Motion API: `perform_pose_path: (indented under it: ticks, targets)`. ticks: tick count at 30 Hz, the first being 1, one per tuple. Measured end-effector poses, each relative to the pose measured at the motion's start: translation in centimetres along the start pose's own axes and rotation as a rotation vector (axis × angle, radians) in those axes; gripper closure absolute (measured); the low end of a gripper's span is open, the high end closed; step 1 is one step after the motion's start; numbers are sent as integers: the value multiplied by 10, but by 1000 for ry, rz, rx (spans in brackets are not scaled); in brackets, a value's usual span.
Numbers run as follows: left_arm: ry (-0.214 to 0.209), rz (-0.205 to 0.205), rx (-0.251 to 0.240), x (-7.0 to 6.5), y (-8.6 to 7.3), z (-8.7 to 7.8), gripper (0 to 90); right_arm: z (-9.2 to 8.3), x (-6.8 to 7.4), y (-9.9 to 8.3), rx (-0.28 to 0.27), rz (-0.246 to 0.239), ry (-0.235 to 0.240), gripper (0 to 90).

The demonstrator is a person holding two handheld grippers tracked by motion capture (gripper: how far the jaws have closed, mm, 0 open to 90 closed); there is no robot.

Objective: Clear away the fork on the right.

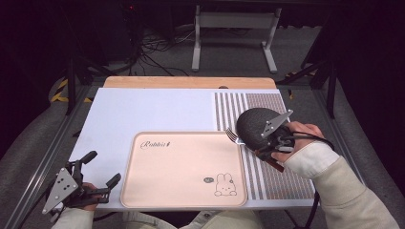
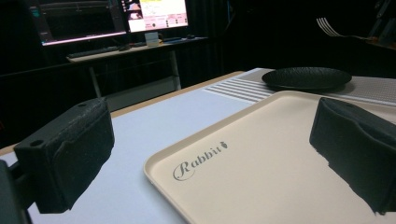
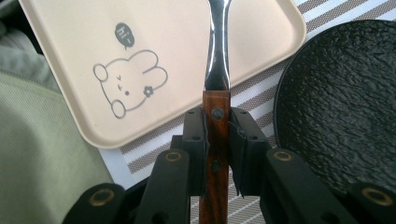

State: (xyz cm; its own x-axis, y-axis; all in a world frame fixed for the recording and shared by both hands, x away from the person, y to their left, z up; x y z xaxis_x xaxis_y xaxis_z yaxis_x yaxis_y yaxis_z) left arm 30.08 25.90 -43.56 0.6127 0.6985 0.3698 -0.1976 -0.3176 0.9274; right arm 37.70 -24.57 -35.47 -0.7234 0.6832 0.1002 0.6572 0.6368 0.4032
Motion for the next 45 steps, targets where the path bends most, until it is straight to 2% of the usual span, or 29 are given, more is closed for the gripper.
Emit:
perform_pose_path:
  ticks: [7,10,11,13,16,20,31,45]
  targets:
    - [1,-3,-2,0,0,0,2,4,11,8,-21,130,-5,780]
    - [1,-2,-2,0,0,0,2,5,15,11,-38,174,-17,780]
    - [1,-2,-2,0,0,0,2,5,15,11,-38,174,-17,780]
    - [0,-3,-2,0,0,0,2,5,17,14,-69,227,-29,780]
    - [1,-2,-2,0,0,0,3,6,22,17,-77,285,-40,780]
    - [1,-2,-3,0,0,0,3,10,28,20,-84,315,-42,780]
    - [0,-4,-6,0,0,0,3,23,37,28,-57,419,-60,780]
    - [1,-2,-10,1,1,-1,3,50,51,41,-36,454,8,779]
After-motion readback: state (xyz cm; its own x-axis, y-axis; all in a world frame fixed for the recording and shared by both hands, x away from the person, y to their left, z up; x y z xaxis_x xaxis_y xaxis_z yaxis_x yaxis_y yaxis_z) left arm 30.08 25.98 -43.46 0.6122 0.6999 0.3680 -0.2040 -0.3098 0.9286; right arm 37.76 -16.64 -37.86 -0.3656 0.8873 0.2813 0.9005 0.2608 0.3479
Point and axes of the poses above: each handheld gripper's, and its own axes: z roughly forward along the jaws, y roughly out of its top, x roughly to its left, the point moved 4 cm from there along z, roughly forward along the jaws, and after that the axes turned 15 degrees about z, right-handed, at the moved point
